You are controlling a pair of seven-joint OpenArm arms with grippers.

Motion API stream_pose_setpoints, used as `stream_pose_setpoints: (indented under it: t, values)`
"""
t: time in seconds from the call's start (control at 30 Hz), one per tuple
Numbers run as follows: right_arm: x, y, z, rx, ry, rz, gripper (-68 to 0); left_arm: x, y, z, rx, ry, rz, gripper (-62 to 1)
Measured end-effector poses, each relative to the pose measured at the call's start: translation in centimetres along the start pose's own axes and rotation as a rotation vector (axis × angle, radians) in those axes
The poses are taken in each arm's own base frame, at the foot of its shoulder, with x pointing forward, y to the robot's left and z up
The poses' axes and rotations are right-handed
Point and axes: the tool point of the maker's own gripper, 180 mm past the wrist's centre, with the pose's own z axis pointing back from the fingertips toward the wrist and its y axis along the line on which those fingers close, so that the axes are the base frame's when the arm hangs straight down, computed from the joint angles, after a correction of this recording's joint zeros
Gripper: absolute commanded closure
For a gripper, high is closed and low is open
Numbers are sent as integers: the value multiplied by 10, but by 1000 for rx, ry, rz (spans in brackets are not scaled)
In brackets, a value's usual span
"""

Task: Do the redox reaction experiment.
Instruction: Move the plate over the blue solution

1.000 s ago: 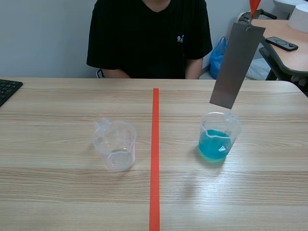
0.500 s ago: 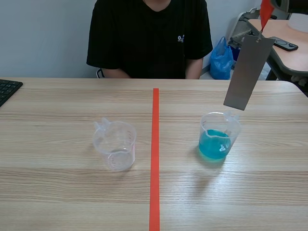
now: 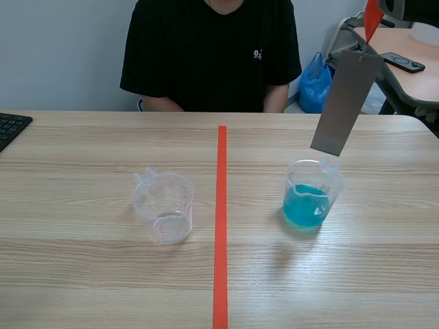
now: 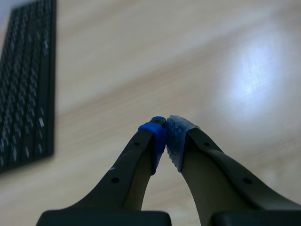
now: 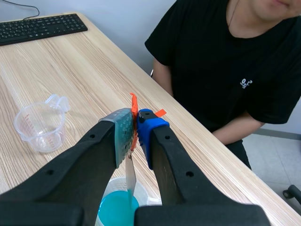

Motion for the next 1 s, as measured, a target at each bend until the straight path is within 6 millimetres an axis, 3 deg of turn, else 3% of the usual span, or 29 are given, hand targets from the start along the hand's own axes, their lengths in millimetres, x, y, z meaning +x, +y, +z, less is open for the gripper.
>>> stream_pose_setpoints:
  t: [0.13,0.23,0.6,1.0]
  values:
    - [0,1,-1,0,-5,-5,-15,44,27,-30,-32,-120,-43,-32]
    - [0,1,-1,3,-6,-4,-15,66,25,-50,-77,-181,-49,-32]
    - [0,1,-1,3,-6,-4,-15,107,-61,-123,-385,-242,-29,-32]
    - [-2,1,-1,3,5,-4,-15,174,-115,-181,-491,-339,-51,-32]
